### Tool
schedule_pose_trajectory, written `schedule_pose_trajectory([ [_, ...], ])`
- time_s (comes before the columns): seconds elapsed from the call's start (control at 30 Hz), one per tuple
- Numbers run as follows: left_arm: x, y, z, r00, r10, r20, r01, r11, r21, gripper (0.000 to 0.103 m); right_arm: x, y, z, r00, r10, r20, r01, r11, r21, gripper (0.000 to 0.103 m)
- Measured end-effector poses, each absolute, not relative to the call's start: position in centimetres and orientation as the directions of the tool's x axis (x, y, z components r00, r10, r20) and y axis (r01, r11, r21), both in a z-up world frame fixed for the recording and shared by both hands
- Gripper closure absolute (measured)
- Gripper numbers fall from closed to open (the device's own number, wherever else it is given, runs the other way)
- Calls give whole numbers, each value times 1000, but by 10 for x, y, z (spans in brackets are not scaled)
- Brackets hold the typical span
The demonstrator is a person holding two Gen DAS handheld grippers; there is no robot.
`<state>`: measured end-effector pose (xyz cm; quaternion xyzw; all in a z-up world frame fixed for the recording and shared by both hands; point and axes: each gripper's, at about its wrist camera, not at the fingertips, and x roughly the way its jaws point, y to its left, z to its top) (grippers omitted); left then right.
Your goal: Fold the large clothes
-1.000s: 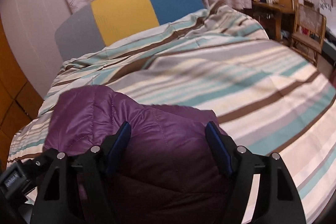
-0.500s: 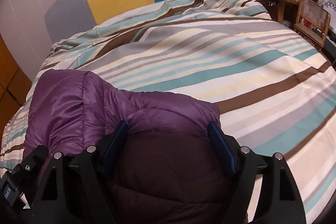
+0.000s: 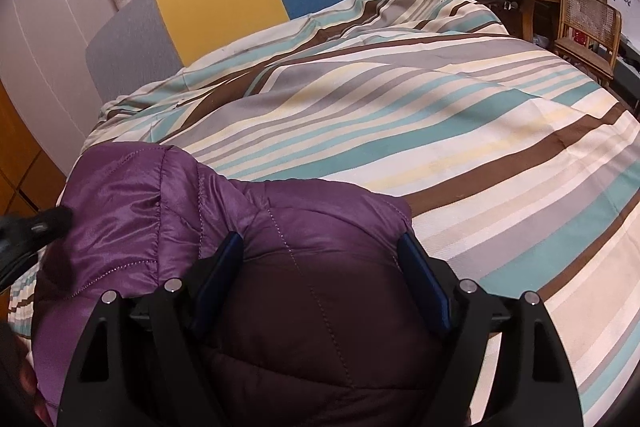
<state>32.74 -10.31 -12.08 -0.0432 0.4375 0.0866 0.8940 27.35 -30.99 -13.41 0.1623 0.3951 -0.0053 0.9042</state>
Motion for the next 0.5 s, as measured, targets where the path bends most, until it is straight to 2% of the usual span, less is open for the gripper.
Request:
schedule_pose_trajectory([
  [0.3,344,-100,-166,559,102,-823,-170,985,7,3,274,-307,-133,685,102,-721,150,949,277,23],
  [0.5,348,-91,-176,538,44,-842,-168,984,-55,3,278,-306,-136,684,91,-724,160,949,271,22],
])
